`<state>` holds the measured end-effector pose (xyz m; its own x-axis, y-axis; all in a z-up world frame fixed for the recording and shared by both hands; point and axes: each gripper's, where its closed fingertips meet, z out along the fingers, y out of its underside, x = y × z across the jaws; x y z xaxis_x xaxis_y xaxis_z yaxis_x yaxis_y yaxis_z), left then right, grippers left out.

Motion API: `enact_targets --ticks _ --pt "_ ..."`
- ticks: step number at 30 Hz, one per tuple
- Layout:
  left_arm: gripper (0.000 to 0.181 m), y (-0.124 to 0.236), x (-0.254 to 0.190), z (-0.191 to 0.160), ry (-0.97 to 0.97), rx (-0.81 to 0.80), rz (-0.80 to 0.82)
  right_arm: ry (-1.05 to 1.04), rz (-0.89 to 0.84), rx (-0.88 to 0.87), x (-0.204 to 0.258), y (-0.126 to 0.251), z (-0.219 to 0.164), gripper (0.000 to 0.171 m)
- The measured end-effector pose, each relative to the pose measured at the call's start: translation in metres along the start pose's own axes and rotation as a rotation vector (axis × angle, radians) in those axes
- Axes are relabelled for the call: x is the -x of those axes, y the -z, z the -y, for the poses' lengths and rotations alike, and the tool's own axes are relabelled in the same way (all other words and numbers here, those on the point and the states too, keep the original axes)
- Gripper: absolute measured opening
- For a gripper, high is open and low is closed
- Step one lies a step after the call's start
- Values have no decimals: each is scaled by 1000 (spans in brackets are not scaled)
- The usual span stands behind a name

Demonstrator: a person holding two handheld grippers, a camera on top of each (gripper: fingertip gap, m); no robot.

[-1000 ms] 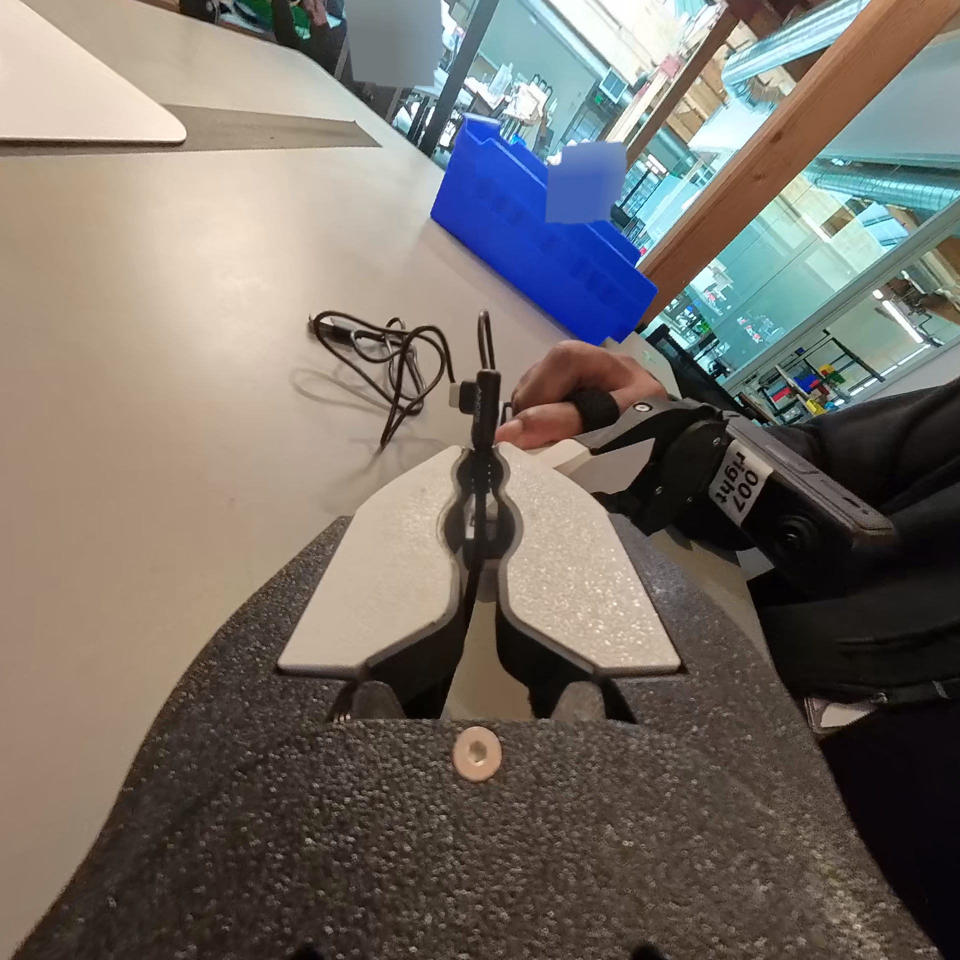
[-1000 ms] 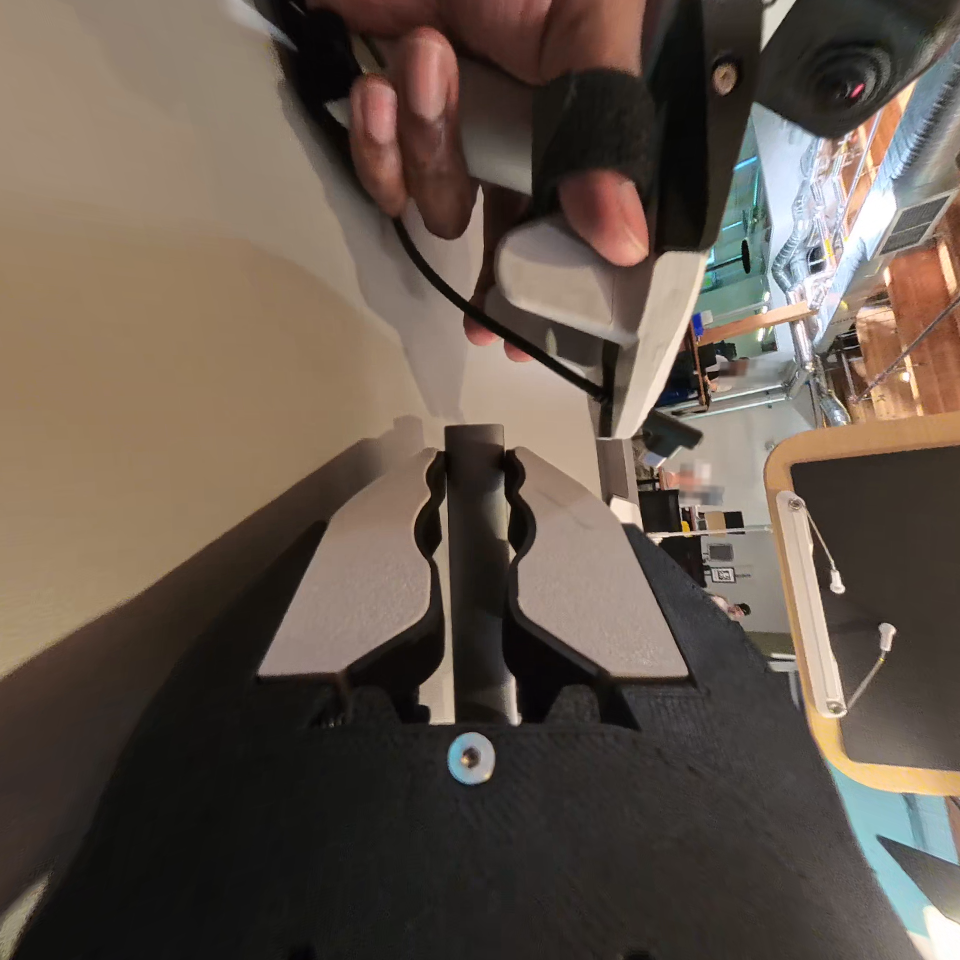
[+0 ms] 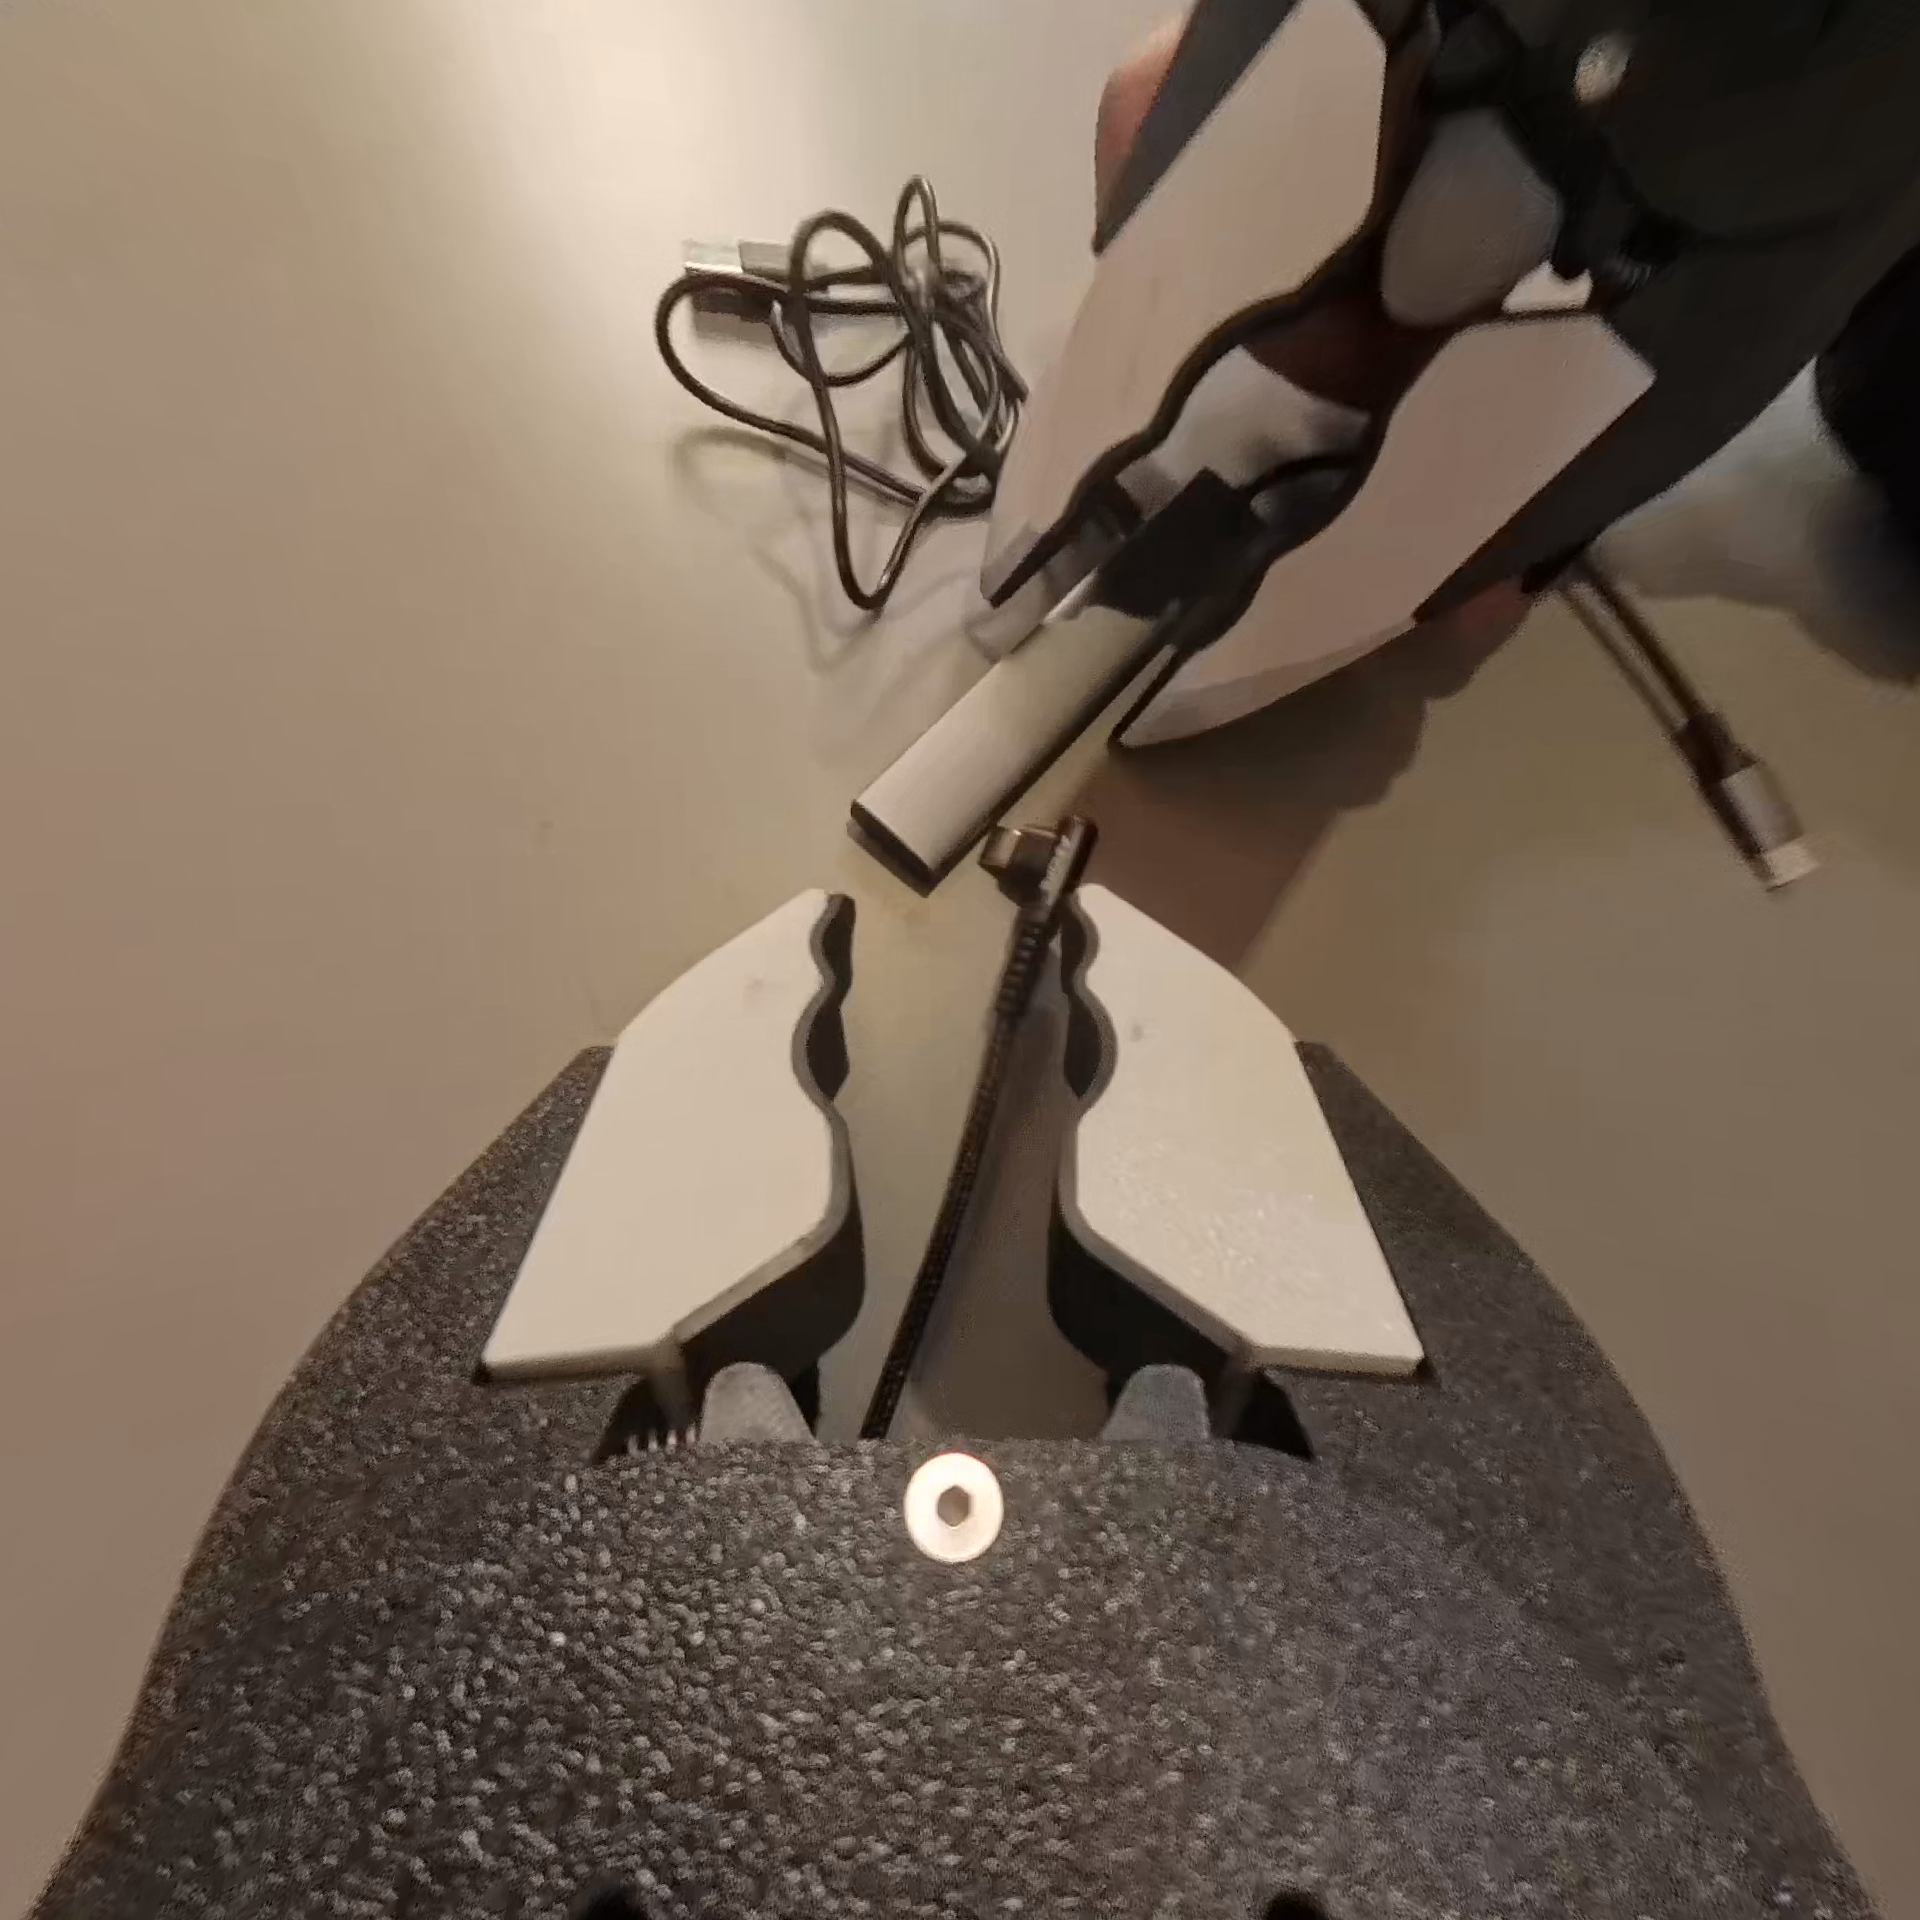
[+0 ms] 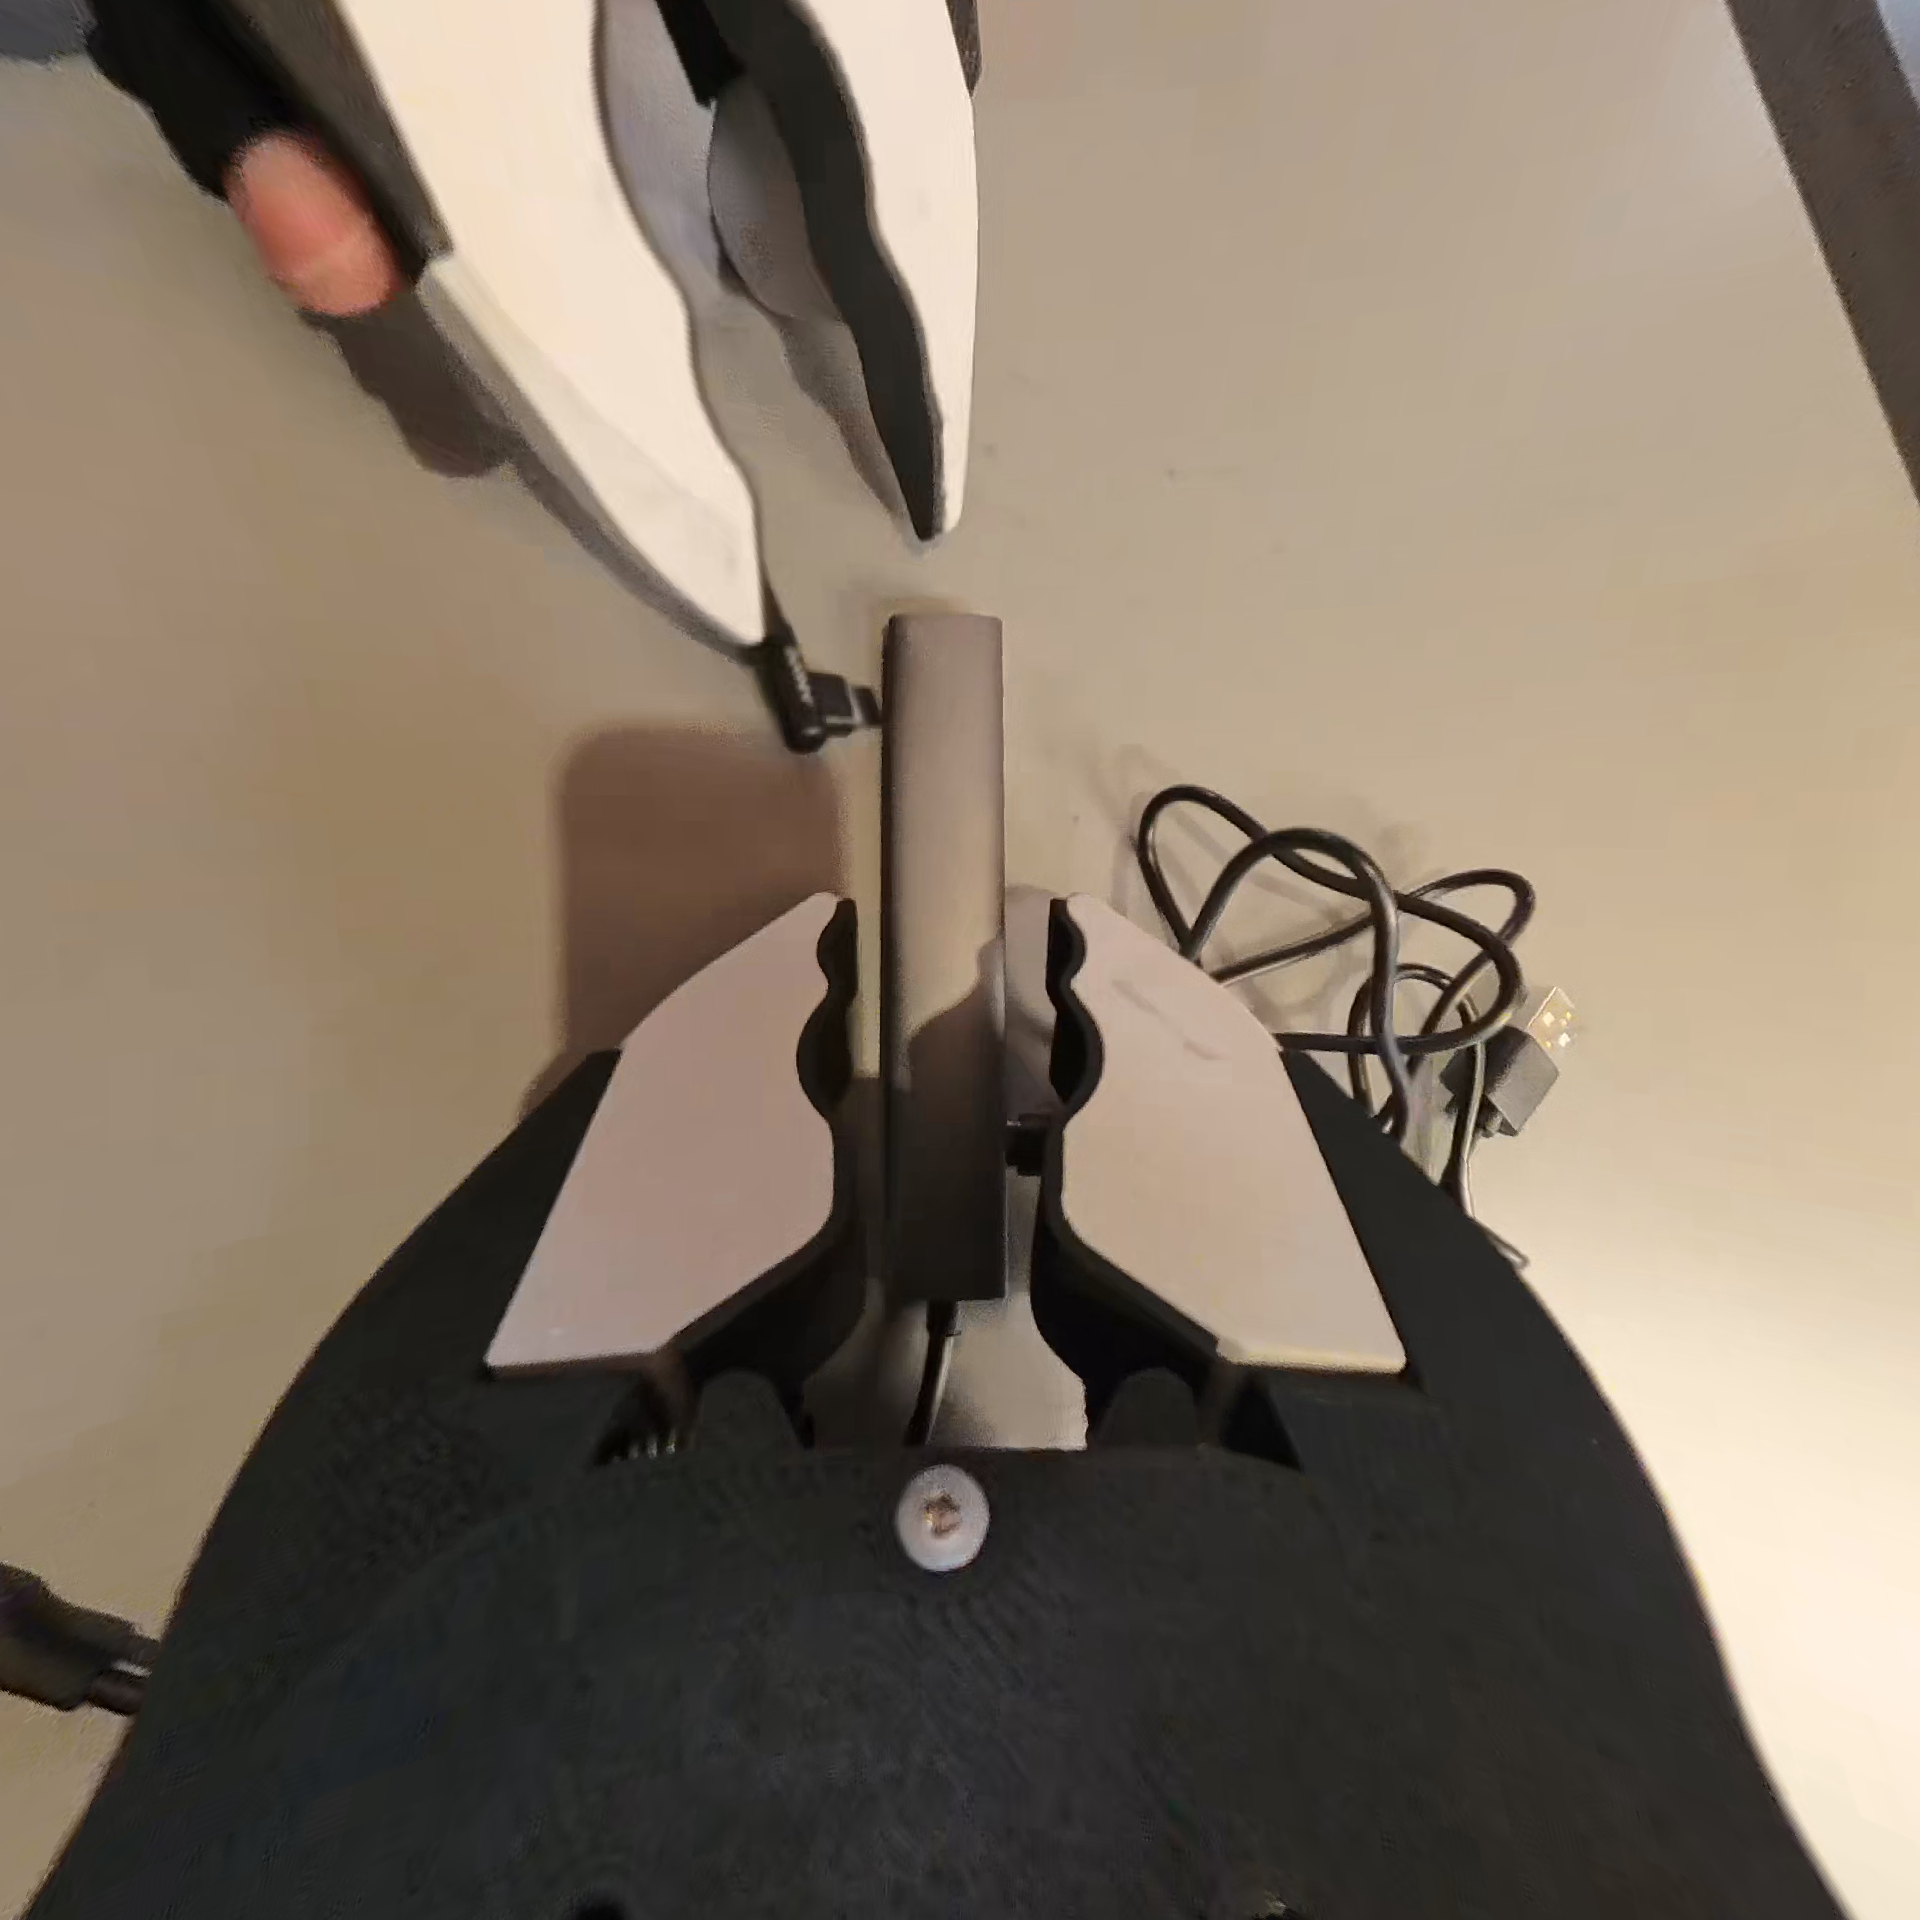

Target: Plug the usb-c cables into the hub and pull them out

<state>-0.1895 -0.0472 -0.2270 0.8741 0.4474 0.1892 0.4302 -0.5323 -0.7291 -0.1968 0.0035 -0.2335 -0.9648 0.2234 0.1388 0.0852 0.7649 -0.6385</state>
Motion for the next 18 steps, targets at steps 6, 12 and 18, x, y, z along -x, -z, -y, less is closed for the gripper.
enact_targets --ticks 6,12,18 --pt "48 -7 -9 -10 -241 73 53 -13 -29 -59 -3 -3 2 22" --pt "20 -6 -8 -8 -292 66 70 92 -176 -63 -12 -2 7 21" --pt "8 -7 -5 -7 -418 110 153 366 -381 -79 -15 4 12 21"
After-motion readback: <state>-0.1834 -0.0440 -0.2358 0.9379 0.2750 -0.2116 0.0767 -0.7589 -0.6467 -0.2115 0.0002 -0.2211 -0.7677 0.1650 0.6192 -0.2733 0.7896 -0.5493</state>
